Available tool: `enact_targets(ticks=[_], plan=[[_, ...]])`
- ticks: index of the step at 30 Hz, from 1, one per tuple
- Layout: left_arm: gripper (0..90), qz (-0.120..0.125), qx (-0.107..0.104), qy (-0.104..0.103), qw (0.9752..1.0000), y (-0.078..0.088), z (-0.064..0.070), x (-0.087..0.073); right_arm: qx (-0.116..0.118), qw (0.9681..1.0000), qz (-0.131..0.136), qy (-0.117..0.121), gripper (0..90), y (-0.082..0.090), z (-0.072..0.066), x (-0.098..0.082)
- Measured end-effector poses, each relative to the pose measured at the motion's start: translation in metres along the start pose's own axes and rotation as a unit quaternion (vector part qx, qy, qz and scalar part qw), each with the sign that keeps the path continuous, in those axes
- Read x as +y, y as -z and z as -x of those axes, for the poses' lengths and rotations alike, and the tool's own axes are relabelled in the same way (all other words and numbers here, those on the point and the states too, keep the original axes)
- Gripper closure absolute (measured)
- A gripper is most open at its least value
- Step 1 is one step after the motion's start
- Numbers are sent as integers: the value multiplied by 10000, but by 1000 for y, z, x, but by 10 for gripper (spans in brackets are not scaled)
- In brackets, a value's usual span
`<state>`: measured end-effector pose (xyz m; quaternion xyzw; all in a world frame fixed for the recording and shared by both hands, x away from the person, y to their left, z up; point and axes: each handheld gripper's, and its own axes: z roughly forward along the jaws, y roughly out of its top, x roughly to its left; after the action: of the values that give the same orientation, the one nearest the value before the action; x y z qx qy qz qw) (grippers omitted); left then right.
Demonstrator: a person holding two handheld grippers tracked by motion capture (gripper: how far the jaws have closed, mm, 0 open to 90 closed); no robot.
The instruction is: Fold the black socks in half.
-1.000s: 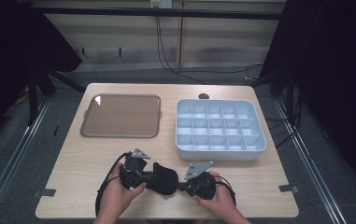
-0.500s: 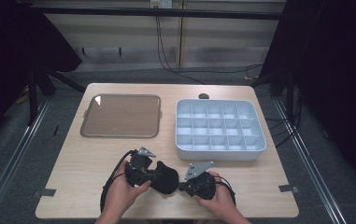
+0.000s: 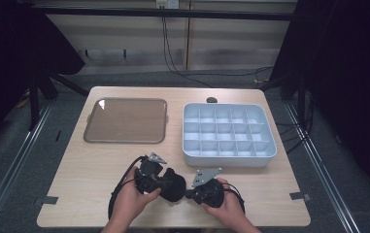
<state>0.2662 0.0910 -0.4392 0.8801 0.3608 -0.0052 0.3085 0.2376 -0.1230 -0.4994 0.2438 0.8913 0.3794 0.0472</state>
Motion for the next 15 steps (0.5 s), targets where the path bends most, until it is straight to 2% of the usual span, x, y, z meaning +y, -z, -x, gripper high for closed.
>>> enact_targets(ticks=[15], plan=[[795,8,-69,-83,9999,-5,6,3,-9,10000,34,-25,900,-1,0,0]])
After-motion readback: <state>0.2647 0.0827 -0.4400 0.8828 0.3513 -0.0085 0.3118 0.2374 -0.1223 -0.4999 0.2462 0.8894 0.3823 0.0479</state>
